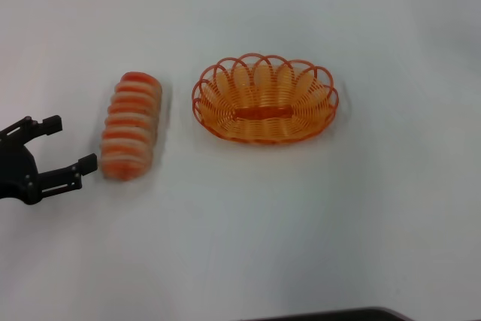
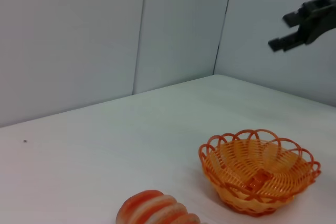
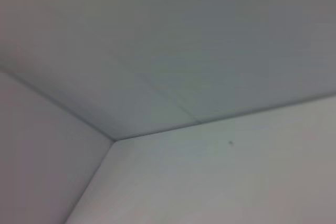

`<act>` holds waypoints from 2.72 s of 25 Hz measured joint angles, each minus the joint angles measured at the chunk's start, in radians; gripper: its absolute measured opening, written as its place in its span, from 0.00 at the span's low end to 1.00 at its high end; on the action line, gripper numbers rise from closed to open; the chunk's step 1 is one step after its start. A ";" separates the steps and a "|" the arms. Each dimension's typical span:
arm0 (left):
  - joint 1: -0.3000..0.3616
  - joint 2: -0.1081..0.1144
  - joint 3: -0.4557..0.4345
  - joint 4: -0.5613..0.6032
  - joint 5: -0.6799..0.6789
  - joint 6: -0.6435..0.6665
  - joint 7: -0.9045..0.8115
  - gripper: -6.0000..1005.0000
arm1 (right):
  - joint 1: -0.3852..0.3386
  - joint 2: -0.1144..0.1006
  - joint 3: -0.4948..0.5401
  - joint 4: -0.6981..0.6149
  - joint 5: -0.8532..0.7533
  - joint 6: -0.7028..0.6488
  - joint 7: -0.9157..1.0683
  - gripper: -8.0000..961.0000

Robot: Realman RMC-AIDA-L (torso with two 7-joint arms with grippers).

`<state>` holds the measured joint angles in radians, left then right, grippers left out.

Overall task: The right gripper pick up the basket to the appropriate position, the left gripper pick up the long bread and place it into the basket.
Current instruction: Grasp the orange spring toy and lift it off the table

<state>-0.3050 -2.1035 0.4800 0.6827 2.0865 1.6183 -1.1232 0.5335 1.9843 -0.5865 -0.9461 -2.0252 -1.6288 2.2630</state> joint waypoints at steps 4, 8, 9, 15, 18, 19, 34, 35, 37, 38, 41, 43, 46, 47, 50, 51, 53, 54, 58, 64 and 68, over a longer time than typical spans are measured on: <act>-0.012 0.001 0.001 -0.002 0.006 -0.002 -0.045 0.93 | 0.003 0.000 -0.020 -0.010 -0.046 -0.049 -0.289 0.78; -0.024 0.004 0.001 -0.012 0.009 -0.004 -0.068 0.93 | -0.024 0.031 -0.032 -0.008 -0.145 -0.051 -0.550 0.78; -0.026 0.004 0.001 -0.012 0.009 -0.005 -0.069 0.93 | -0.038 0.043 -0.032 -0.006 -0.162 -0.047 -0.606 0.78; -0.031 0.001 0.008 -0.018 0.010 -0.009 -0.071 0.93 | -0.142 0.101 -0.032 -0.007 -0.210 -0.021 -0.822 0.81; -0.031 0.004 0.008 -0.037 0.011 -0.014 -0.073 0.93 | -0.172 0.104 -0.010 0.014 -0.206 -0.013 -0.899 0.85; -0.032 0.006 0.006 -0.043 0.011 -0.014 -0.074 0.93 | -0.178 0.104 -0.001 0.022 -0.203 -0.010 -0.924 0.86; -0.133 0.001 0.133 0.250 0.151 -0.096 -0.810 0.93 | -0.172 0.105 0.015 0.062 -0.199 0.060 -0.996 1.00; -0.142 -0.002 0.156 0.295 0.173 -0.101 -0.891 0.93 | -0.170 0.105 0.015 0.062 -0.199 0.065 -0.996 1.00; -0.164 -0.003 0.194 0.359 0.229 -0.114 -1.053 0.93 | -0.165 0.105 0.015 0.064 -0.198 0.070 -0.996 1.00; -0.178 -0.001 0.208 0.376 0.256 -0.116 -1.114 0.93 | -0.163 0.105 0.016 0.064 -0.198 0.071 -0.996 1.00; -0.224 0.004 0.233 0.410 0.346 -0.109 -1.274 0.93 | -0.158 0.104 0.017 0.062 -0.191 0.074 -0.996 1.00; -0.250 0.000 0.264 0.445 0.411 -0.096 -1.346 0.93 | -0.155 0.103 0.017 0.061 -0.186 0.079 -0.996 1.01; -0.273 -0.019 0.328 0.515 0.498 -0.088 -1.405 0.93 | -0.150 0.103 0.017 0.054 -0.185 0.081 -0.996 1.00; -0.276 -0.026 0.338 0.539 0.509 -0.087 -1.411 0.93 | -0.150 0.103 0.016 0.054 -0.185 0.079 -0.996 1.00; -0.280 -0.049 0.350 0.599 0.523 -0.090 -1.430 0.93 | -0.151 0.103 0.015 0.053 -0.185 0.078 -0.996 1.00; -0.281 -0.055 0.351 0.612 0.526 -0.098 -1.449 0.93 | -0.152 0.103 0.015 0.053 -0.185 0.077 -0.997 1.00; -0.281 -0.059 0.359 0.617 0.531 -0.107 -1.488 0.93 | -0.158 0.102 0.017 0.052 -0.185 0.077 -0.997 1.00; -0.281 -0.059 0.370 0.616 0.533 -0.108 -1.509 0.93 | -0.160 0.102 0.017 0.052 -0.185 0.077 -0.998 1.01; -0.283 -0.060 0.476 0.606 0.562 -0.127 -1.594 0.93 | -0.163 0.103 0.018 0.052 -0.185 0.075 -1.000 1.00; -0.285 -0.063 0.688 0.617 0.617 -0.150 -1.696 0.93 | -0.163 0.102 0.017 0.052 -0.188 0.077 -1.001 1.00; -0.285 -0.067 0.780 0.619 0.664 -0.180 -1.733 0.93 | -0.164 0.101 0.017 0.052 -0.190 0.079 -1.000 1.00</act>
<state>-0.5903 -2.1702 1.2604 1.3012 2.7504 1.4381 -2.8567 0.3698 2.0850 -0.5691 -0.8944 -2.2148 -1.5502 1.2631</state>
